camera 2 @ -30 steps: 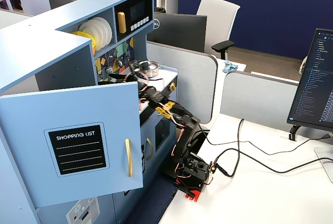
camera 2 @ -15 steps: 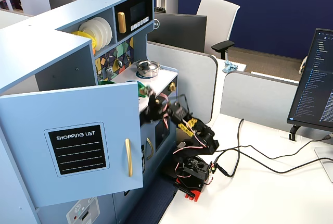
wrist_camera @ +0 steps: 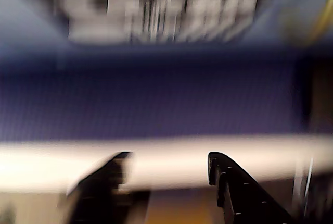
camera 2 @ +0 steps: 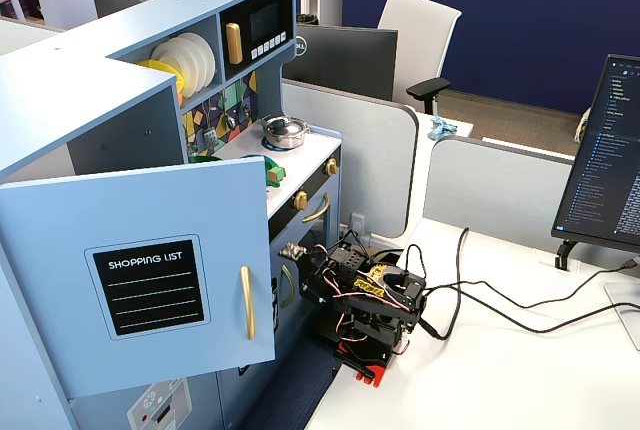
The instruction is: Pick up the green pineapple from the left cabinet and place it in the green recipient
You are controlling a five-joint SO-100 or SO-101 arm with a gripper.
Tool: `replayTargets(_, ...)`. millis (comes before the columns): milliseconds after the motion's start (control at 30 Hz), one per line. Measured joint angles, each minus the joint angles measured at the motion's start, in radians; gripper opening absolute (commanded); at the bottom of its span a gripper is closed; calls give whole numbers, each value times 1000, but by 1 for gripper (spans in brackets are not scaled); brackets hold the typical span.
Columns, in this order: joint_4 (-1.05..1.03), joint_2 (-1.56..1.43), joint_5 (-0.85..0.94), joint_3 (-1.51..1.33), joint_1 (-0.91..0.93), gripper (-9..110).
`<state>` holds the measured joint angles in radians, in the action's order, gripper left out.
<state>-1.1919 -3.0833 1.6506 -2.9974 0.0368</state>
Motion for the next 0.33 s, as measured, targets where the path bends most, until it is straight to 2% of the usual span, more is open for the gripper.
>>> replayTargets(133, -146, -81, -58, -2, -14, 2)
replayTargets(333, -156, -101, -155, 8, -15, 2)
